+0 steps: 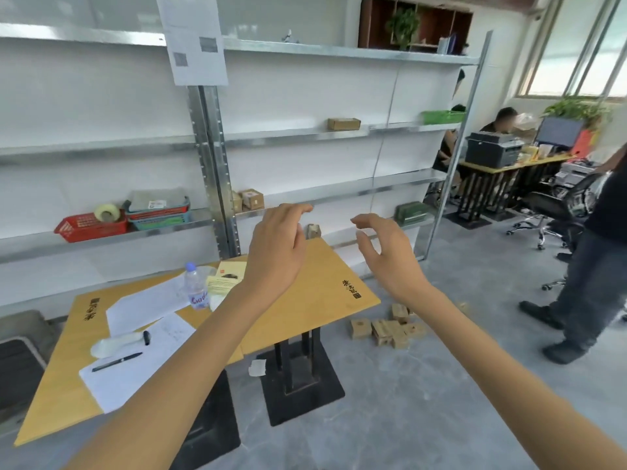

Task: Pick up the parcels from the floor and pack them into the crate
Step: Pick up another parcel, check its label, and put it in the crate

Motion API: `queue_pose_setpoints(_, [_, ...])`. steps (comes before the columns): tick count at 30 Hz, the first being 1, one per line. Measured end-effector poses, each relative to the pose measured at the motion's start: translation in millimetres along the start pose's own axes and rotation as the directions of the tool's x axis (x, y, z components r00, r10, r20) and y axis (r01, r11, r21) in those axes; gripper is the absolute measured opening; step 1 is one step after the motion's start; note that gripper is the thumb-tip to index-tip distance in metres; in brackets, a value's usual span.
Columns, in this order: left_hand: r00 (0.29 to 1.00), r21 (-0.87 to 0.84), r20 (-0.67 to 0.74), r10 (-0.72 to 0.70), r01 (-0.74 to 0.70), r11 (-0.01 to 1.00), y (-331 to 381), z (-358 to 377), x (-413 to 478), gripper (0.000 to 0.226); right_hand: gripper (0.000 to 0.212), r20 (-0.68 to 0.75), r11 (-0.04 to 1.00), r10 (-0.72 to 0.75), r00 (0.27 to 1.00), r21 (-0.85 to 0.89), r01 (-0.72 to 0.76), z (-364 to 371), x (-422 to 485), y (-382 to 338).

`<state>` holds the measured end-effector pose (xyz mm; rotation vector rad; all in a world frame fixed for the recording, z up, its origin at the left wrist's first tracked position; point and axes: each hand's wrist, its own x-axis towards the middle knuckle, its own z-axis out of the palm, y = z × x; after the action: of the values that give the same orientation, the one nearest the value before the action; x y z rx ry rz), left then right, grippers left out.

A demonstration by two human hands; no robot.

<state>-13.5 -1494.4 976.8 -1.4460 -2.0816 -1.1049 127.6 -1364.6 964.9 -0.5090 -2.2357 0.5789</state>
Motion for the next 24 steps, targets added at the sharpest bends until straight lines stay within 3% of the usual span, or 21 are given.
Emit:
queue_pose_setpoints(12, [0.995, 0.012, 0.068, 0.077, -0.078, 0.997, 58.5, 78.1, 13.0, 0.036, 0.029, -0.035, 0.995, 0.072, 0.997, -0.074, -0.074, -67.4, -26.1, 72.6])
queue_pose_setpoints(24, [0.989, 0.036, 0.135, 0.063, -0.069, 0.997, 163.7, 223.4, 60.3, 0.036, 0.031, -0.054, 0.979, 0.156, 0.986, -0.127, -0.162, -208.3, -18.9, 246.5])
